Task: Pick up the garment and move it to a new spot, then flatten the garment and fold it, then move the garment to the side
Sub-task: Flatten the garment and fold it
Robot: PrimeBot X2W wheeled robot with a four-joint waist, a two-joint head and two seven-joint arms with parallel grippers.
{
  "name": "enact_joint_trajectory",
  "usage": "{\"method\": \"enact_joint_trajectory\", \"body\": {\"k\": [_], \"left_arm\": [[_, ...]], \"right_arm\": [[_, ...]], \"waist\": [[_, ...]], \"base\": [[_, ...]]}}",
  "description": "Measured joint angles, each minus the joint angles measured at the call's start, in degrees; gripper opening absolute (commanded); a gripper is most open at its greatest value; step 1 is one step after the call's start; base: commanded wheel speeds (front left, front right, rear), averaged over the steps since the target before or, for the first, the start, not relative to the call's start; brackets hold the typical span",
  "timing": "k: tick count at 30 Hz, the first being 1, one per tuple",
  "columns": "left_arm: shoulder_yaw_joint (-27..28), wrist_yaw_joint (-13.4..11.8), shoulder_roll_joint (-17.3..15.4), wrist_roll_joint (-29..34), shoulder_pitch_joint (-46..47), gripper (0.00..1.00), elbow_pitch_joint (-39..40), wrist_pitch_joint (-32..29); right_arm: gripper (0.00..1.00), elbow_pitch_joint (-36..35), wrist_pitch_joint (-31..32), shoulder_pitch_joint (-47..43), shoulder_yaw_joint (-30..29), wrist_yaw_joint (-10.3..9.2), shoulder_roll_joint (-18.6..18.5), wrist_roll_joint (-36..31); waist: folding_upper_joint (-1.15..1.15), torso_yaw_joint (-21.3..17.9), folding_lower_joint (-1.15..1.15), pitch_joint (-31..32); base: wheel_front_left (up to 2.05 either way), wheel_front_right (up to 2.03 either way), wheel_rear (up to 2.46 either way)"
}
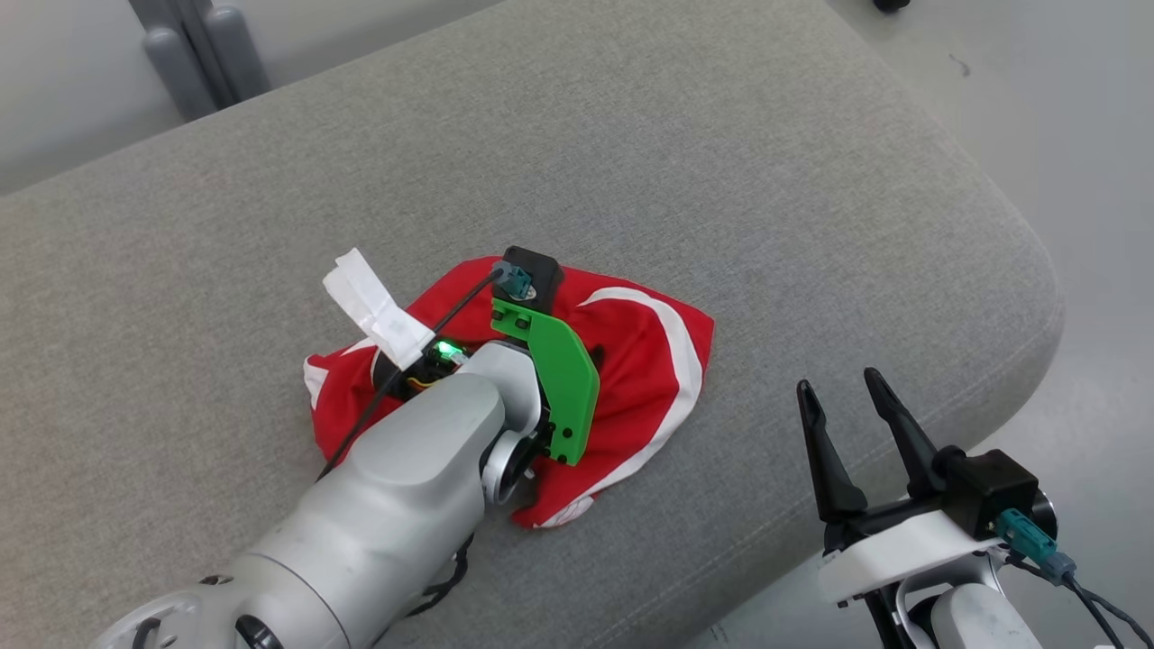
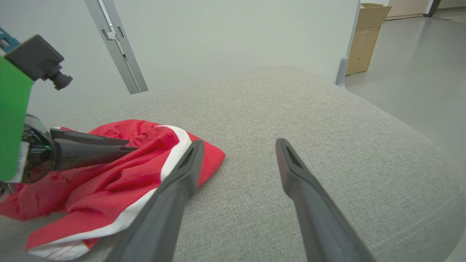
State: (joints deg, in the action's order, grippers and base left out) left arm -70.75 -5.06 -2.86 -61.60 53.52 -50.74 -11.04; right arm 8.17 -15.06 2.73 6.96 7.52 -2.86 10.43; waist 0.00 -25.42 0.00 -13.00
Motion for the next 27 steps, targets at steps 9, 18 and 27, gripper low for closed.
{"method": "enact_joint_trajectory", "body": {"k": [9,18,27], "left_arm": [[-0.6,0.5,0.1,-1.9,-1.0,0.00,2.3,2.7],[4.8,-0.6,0.1,-3.0,4.0,0.00,0.3,15.2],[12.6,0.1,-3.7,0.1,14.8,0.00,-2.7,25.8]], "right_arm": [[1.00,0.2,0.0,-0.1,-0.2,0.00,0.0,0.1],[1.00,0.8,0.0,-0.4,-0.5,0.00,0.0,-0.1],[1.00,1.0,0.0,-1.3,-0.2,0.00,0.0,-1.1]], "waist": [[0.00,-0.9,0.00,0.0],[0.00,-0.6,0.00,1.5],[0.00,-1.9,0.00,3.7]], "base": [[0.00,0.00,0.00],[0.00,0.00,0.00],[0.00,0.00,0.00]]}}
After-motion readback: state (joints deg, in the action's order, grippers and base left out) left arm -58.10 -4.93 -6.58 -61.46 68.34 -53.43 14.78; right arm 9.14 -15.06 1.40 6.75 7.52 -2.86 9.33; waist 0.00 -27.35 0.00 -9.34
